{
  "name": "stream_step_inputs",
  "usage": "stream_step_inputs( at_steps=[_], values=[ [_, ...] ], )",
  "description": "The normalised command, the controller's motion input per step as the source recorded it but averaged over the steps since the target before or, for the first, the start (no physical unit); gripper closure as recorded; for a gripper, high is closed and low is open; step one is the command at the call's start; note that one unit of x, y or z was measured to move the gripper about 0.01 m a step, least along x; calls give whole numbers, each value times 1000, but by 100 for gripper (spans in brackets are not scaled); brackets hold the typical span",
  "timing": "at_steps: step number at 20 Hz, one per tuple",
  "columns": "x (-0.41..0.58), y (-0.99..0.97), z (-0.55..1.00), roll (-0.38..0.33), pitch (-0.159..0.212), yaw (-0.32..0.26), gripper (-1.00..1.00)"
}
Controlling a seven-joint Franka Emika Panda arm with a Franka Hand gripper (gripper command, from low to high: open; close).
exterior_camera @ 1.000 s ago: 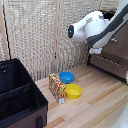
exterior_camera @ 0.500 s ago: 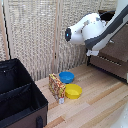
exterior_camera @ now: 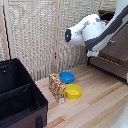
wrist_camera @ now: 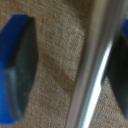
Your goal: Locate and clasp the grip of the topmost drawer. Steadily and circumspectly yank the drawer open. Discover and seize the nutrition bar using your clamp. Deposit the nutrition bar in the accessible drawer. Unclench the nutrition bar.
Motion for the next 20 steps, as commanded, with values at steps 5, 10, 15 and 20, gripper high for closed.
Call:
stream_step_inputs(
  at_steps=[5,10,15,20],
  values=[
    [329,451,61,53,26,-129,-100],
    [374,427,181,98,-37,-141,-100],
    [314,421,299,79,0,-172,-100],
    [44,126,365,111,-21,-302,-100]
  ],
)
